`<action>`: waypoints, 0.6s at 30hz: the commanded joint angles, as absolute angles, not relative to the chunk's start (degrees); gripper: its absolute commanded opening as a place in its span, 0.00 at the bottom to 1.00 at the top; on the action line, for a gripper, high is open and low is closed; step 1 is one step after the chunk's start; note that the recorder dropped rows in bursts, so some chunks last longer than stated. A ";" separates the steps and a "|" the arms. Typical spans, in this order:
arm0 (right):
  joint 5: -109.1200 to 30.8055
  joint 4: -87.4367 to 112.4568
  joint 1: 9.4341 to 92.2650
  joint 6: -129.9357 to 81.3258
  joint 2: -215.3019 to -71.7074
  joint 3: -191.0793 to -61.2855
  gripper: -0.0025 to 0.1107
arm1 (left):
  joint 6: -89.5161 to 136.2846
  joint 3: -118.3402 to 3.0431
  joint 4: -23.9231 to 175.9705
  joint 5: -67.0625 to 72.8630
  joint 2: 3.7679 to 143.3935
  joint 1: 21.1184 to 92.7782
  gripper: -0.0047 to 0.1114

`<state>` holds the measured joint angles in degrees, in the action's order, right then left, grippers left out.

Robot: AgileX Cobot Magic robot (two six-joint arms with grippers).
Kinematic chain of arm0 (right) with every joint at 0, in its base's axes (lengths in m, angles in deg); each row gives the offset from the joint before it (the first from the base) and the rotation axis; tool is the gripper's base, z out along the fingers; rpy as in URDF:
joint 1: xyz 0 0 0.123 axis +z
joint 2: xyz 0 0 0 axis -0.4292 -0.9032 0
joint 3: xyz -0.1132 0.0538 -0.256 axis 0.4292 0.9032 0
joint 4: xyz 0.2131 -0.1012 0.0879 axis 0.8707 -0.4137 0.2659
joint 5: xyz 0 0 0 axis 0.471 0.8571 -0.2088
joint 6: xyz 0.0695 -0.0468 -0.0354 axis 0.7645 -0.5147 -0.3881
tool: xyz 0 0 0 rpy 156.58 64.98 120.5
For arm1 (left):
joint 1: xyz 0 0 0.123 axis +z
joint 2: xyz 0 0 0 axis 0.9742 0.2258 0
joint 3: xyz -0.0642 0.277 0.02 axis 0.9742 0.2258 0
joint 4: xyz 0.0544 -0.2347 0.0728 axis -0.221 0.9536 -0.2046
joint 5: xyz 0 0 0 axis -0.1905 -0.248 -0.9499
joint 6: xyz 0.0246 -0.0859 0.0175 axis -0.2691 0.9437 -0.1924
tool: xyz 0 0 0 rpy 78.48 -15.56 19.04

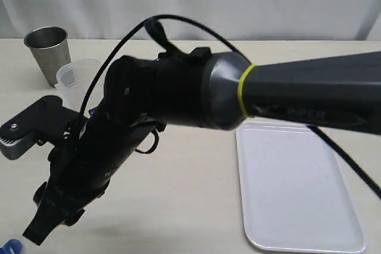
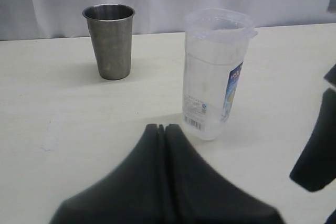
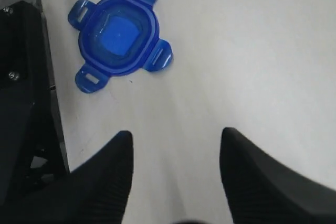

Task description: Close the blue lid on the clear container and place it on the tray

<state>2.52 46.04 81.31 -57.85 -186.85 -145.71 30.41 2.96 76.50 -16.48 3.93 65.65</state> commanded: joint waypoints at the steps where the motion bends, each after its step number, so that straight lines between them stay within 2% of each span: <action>1: -2.47 51.94 82.22 -55.30 -193.43 -147.67 0.46 | 30.41 3.04 76.67 -16.09 3.77 65.92 0.04; 6: -2.75 55.13 82.86 -55.28 -202.33 -156.44 0.46 | 30.41 3.04 76.67 -16.09 3.77 65.92 0.04; 18: 2.99 48.08 86.41 -47.77 -209.77 -166.96 0.46 | 30.41 3.04 76.67 -16.09 3.77 65.92 0.04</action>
<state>2.34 48.32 85.71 -48.05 -209.14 -165.48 30.41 2.96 76.50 -16.60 3.93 65.65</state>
